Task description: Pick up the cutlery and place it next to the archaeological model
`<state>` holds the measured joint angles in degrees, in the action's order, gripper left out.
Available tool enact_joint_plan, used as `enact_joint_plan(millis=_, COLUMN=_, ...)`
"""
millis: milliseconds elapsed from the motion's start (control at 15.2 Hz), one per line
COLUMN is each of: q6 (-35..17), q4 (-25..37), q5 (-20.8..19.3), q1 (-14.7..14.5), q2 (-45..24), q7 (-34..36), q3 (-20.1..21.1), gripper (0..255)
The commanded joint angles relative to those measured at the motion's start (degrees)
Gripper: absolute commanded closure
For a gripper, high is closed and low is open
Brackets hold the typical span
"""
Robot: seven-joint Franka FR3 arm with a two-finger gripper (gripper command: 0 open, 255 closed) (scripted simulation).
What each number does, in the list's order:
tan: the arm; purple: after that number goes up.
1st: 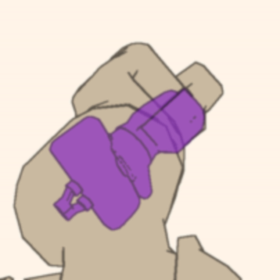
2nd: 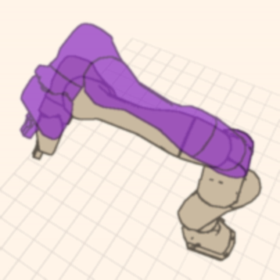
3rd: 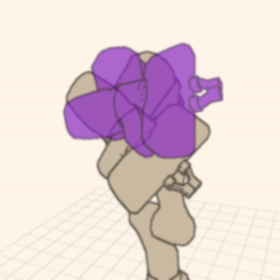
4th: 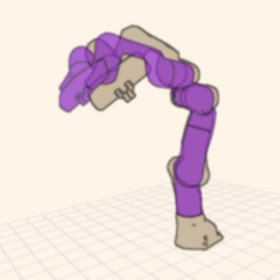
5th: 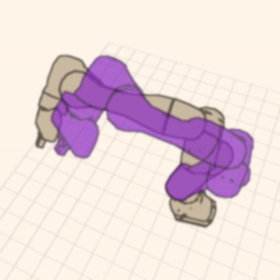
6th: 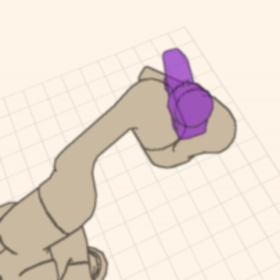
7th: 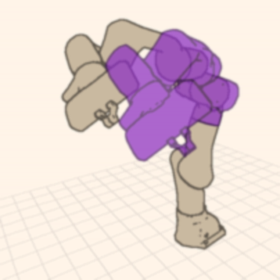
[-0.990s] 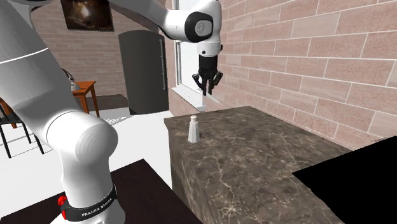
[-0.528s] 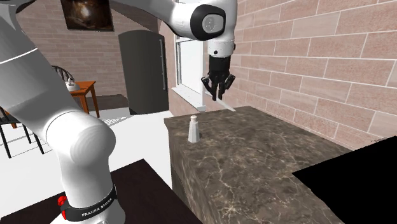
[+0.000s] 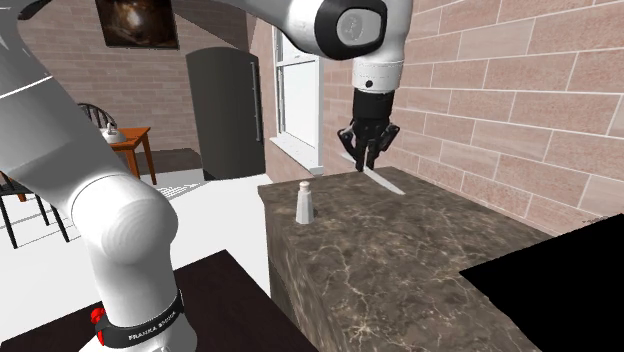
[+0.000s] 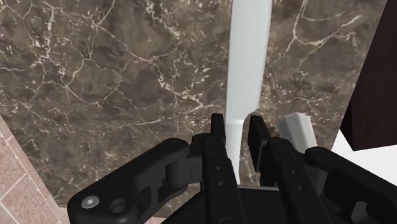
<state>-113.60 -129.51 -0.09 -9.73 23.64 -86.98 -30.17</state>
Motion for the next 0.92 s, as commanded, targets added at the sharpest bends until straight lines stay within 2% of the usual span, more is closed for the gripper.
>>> enact_joint_plan(millis=0, q6=0.91, q4=1.42, q5=-0.24, q1=0.77, q2=-0.79, q7=-3.19, q3=-2.42, gripper=255)
enact_joint_plan(millis=462, q6=3.65, q4=6.62, q5=-0.11, q1=2.85, q2=-4.36, q7=-13.97, q3=-10.86, gripper=255)
enact_joint_plan(millis=792, q6=5.87, q4=12.48, q5=2.37, q1=3.31, q2=-9.82, q7=-23.16, q3=-18.24, gripper=255)
enact_joint_plan(millis=858, q6=5.13, q4=11.82, q5=2.48, q1=3.33, q2=-9.97, q7=-23.37, q3=-18.35, gripper=255)
